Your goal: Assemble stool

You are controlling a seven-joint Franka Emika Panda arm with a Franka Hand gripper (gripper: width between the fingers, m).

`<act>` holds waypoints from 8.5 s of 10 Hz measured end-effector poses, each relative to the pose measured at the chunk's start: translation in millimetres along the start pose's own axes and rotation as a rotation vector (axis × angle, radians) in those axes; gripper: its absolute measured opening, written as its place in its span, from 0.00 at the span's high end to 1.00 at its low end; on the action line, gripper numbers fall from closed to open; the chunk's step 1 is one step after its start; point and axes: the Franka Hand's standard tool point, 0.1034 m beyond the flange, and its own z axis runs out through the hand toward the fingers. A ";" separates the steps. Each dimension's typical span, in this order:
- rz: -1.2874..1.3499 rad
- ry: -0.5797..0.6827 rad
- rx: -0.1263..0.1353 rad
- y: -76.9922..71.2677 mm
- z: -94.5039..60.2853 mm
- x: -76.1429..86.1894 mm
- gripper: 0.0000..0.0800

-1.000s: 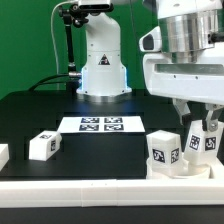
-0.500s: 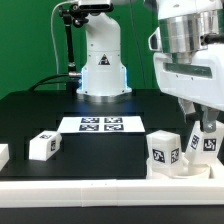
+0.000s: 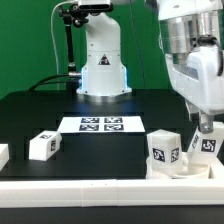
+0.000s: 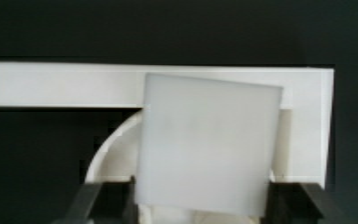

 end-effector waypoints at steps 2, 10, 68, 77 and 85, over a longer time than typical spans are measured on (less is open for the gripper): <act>-0.009 0.000 0.000 0.2 0.2 -0.2 0.39; -0.224 -0.012 -0.018 -3.1 -12.4 -7.8 0.19; -0.833 0.111 -0.008 -6.9 14.4 6.8 0.57; -0.146 0.069 0.046 -7.5 15.5 2.0 0.57; -0.093 0.029 0.051 -12.3 6.7 3.9 0.21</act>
Offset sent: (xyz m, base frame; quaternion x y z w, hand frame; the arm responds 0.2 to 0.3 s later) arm 0.0035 -0.0029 0.0155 -0.0206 0.0145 -0.0608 0.9978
